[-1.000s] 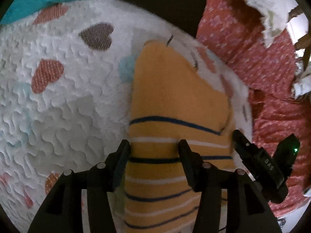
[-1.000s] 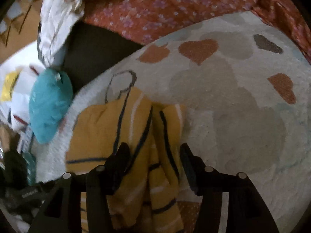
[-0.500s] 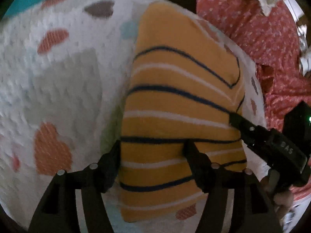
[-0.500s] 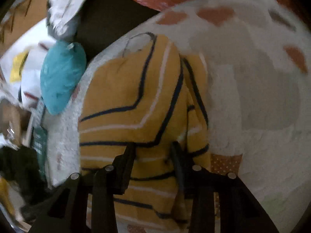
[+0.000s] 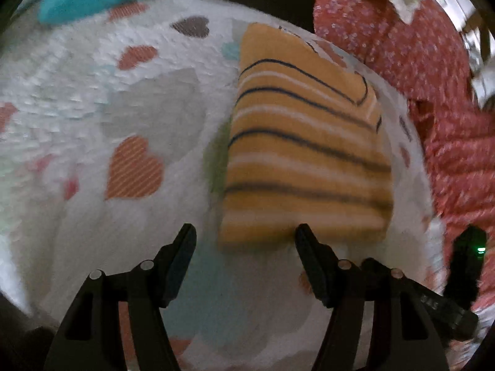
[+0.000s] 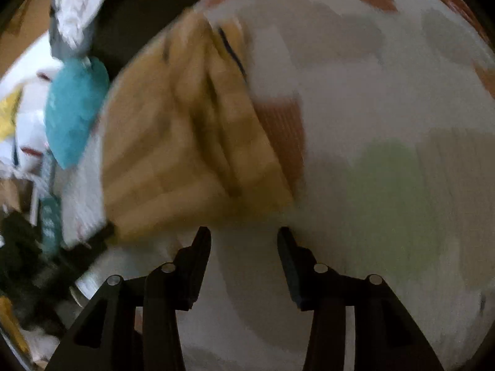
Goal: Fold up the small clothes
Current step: 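Release the folded sweater and lift both tools away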
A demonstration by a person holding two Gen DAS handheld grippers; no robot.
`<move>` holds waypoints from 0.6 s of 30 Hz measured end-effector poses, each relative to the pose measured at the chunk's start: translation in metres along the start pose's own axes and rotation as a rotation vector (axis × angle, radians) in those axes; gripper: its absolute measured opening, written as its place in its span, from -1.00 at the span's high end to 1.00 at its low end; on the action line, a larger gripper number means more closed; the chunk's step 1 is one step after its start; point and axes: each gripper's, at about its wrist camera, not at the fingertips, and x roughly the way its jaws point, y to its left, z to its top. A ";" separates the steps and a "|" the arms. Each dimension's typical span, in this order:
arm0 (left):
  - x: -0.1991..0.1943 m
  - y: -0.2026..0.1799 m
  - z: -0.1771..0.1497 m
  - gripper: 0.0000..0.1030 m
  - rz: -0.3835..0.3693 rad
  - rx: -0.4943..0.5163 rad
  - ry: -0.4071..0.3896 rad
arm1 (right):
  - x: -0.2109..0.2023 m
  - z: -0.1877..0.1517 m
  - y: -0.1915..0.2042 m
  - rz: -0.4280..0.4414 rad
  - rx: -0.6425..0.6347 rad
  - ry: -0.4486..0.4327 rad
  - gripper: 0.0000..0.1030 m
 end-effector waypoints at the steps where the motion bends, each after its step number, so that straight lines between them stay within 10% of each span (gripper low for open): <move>1: -0.006 -0.001 -0.009 -0.27 0.015 0.016 -0.013 | -0.003 -0.008 0.003 -0.024 -0.024 -0.003 0.07; 18: -0.047 -0.004 -0.091 -0.27 0.219 0.144 -0.114 | -0.053 -0.083 0.018 -0.155 -0.097 -0.160 -0.18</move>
